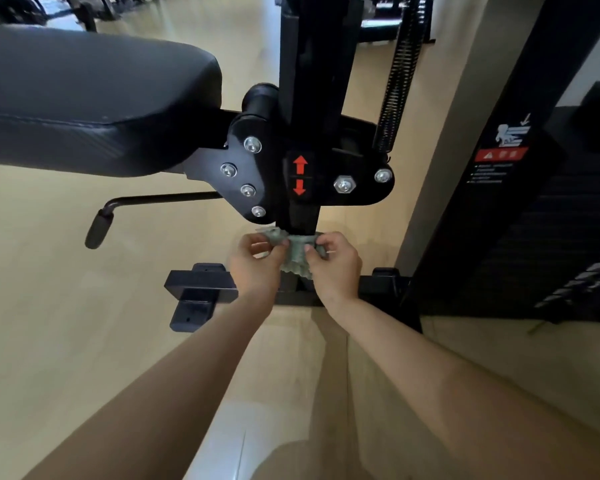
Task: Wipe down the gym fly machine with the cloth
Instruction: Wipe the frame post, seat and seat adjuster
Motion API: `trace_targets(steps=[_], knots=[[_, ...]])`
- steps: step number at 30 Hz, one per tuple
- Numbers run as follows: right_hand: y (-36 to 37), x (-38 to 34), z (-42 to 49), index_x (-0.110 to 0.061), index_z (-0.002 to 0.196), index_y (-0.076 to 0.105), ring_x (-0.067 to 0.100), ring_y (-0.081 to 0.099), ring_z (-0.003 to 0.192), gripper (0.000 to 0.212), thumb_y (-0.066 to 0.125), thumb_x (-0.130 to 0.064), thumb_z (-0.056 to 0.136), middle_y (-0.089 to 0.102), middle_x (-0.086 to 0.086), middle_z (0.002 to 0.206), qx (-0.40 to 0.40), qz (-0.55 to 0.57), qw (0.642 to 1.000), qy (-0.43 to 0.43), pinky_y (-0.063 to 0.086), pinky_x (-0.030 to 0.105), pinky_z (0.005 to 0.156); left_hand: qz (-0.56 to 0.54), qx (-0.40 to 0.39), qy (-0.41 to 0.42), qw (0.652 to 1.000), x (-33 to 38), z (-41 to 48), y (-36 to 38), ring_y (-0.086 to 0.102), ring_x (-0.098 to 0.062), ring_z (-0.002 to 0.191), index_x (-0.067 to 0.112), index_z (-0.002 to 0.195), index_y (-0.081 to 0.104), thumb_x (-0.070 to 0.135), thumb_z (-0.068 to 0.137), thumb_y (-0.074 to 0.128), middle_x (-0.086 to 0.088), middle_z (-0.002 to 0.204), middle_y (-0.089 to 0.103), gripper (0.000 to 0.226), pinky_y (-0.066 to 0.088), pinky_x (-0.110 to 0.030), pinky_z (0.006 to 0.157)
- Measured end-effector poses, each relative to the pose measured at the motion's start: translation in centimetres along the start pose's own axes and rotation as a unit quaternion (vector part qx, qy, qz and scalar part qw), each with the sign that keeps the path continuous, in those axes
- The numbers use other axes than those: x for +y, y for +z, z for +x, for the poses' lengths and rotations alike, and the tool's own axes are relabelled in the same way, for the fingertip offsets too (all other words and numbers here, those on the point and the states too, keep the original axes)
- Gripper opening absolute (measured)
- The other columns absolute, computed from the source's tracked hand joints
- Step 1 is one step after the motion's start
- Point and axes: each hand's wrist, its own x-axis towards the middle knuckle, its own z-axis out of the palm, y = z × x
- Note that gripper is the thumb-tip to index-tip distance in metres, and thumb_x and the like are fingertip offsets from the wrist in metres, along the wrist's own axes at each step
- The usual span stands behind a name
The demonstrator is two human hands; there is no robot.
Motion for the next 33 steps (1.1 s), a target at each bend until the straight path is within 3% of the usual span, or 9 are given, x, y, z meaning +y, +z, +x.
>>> trace_targets(steps=[4, 6, 9, 17, 21, 24, 27, 30, 33], knots=[[0.7, 2.7, -0.4, -0.009, 0.095, 0.071, 0.018, 0.067, 0.084, 0.008, 0.074, -0.009, 0.088, 0.071, 0.002, 0.088, -0.022, -0.034, 0.999, 0.010, 0.054, 0.021, 0.074, 0.078, -0.007, -0.040, 0.996, -2.8, 1.1, 0.2, 0.069, -0.018, 0.090, 0.023, 0.101, 0.065, 0.030, 0.079, 0.084, 0.008, 0.095, 0.071, 0.030, 0.058, -0.038, 0.081], [1.0, 3.7, -0.6, -0.008, 0.101, 0.073, 0.019, 0.069, 0.089, 0.013, 0.073, -0.007, 0.089, 0.073, 0.004, 0.094, -0.046, -0.035, 0.998, 0.039, 0.058, 0.027, 0.082, 0.094, -0.022, -0.059, 0.994, -4.0, 1.7, 0.3, 0.069, -0.019, 0.091, 0.021, 0.107, 0.065, 0.026, 0.079, 0.083, 0.004, 0.098, 0.071, 0.033, 0.059, -0.041, 0.085], [1.0, 5.0, -0.6, -0.012, 0.112, 0.073, 0.016, 0.071, 0.096, 0.023, 0.072, -0.006, 0.090, 0.075, 0.000, 0.100, -0.153, 0.003, 0.984, 0.096, 0.059, 0.035, 0.090, 0.112, -0.068, -0.083, 0.988, -5.5, 2.4, 0.8, 0.070, -0.026, 0.094, 0.016, 0.111, 0.067, 0.020, 0.083, 0.078, -0.003, 0.100, 0.072, 0.031, 0.060, -0.047, 0.087], [0.5, 6.9, -0.3, -0.019, 0.142, 0.056, 0.016, 0.058, 0.124, 0.049, 0.066, -0.008, 0.095, 0.064, -0.001, 0.134, -0.391, -0.043, 0.901, 0.183, 0.042, 0.029, 0.108, 0.186, -0.139, -0.117, 0.966, -8.3, 3.5, 0.5, 0.071, -0.028, 0.089, 0.013, 0.101, 0.072, 0.016, 0.089, 0.070, -0.008, 0.093, 0.073, 0.012, 0.062, -0.045, 0.082], [0.8, 7.2, -0.9, -0.021, 0.146, 0.052, 0.015, 0.053, 0.129, 0.055, 0.061, -0.002, 0.095, 0.058, -0.004, 0.141, -0.380, -0.017, 0.905, 0.190, 0.042, 0.033, 0.110, 0.038, -0.234, -0.223, 0.946, -8.4, 3.7, -2.0, 0.076, -0.022, 0.087, 0.010, 0.115, 0.069, 0.019, 0.094, 0.072, -0.008, 0.100, 0.078, 0.024, 0.062, -0.029, 0.065], [1.1, 6.8, -1.0, -0.028, 0.138, 0.059, 0.006, 0.064, 0.100, 0.054, 0.059, 0.003, 0.094, 0.067, -0.011, 0.126, -0.402, 0.047, 0.890, 0.209, 0.053, 0.024, 0.085, -0.030, -0.303, -0.249, 0.919, -7.5, 3.7, -3.5, 0.076, -0.023, 0.092, 0.010, 0.119, 0.065, 0.017, 0.097, 0.067, -0.011, 0.107, 0.076, 0.024, 0.061, -0.030, 0.071], [1.5, 6.3, -1.4, -0.021, 0.128, 0.067, 0.009, 0.069, 0.105, 0.039, 0.068, -0.005, 0.092, 0.072, -0.005, 0.120, -0.327, 0.064, 0.915, 0.229, 0.057, 0.031, 0.092, -0.061, -0.280, -0.252, 0.924, -7.1, 4.1, -4.2, 0.071, -0.024, 0.088, -0.001, 0.119, 0.062, 0.010, 0.098, 0.064, -0.018, 0.108, 0.071, 0.024, 0.062, -0.033, 0.079], [1.7, 5.6, -2.4, -0.018, 0.099, 0.073, 0.014, 0.070, 0.092, 0.018, 0.081, -0.020, 0.083, 0.074, -0.004, 0.093, -0.081, 0.007, 0.985, 0.154, 0.056, 0.023, 0.083, -0.062, -0.215, -0.234, 0.946, -7.7, 5.1, -5.0, 0.072, -0.027, 0.089, -0.005, 0.112, 0.062, 0.005, 0.096, 0.065, -0.021, 0.108, 0.070, 0.020, 0.064, -0.033, 0.076], [1.8, 4.3, -2.9, -0.021, 0.105, 0.060, 0.015, 0.062, 0.095, 0.040, 0.087, -0.028, 0.076, 0.062, -0.004, 0.105, 0.044, -0.038, 0.997, 0.047, 0.052, 0.022, 0.079, 0.043, -0.139, -0.135, 0.980, -8.7, 6.7, -5.7, 0.073, -0.025, 0.085, 0.004, 0.105, 0.067, 0.009, 0.092, 0.072, -0.018, 0.103, 0.073, 0.015, 0.063, -0.035, 0.073]])
